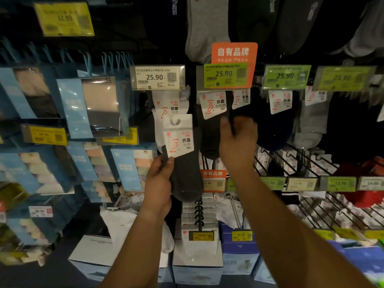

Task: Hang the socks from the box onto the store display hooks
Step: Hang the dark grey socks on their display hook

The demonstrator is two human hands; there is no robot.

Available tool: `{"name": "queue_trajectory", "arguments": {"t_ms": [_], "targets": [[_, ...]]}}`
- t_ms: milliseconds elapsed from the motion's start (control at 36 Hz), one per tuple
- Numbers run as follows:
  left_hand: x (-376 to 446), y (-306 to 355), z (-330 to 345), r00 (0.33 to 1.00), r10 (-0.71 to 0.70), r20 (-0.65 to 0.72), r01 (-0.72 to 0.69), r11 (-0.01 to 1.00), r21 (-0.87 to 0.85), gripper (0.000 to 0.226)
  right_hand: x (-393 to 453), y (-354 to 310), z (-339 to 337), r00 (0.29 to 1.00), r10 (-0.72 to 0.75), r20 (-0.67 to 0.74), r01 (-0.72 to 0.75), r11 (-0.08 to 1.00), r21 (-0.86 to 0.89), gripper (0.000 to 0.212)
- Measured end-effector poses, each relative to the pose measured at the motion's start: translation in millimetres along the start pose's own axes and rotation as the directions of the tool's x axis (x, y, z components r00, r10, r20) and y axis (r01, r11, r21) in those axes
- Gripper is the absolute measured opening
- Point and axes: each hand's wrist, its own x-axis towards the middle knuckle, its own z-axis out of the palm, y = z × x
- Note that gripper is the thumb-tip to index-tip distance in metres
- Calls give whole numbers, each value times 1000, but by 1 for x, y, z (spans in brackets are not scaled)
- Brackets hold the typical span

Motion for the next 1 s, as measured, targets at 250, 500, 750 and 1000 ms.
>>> {"name": "queue_trajectory", "arguments": {"t_ms": [250, 500, 750, 1000], "targets": [[2, 5, 52, 980, 23, 198, -35, 998, 57, 25, -54, 8, 4, 956, 148, 251, -215, 940, 266, 25], [1, 16, 75, 963, 116, 245, -118, 993, -7, 26, -26, 2, -13, 966, 43, 256, -142, 914, 380, 12], [-9, 15, 76, 960, 143, 241, -139, 990, -32, 27, -26, 7, -19, 961, -5, 278, -108, 915, 389, 11], [9, 26, 87, 982, 92, 164, -86, 995, -44, 22, 1, -6, -12, 944, 65, 324, -190, 908, 372, 2]]}}
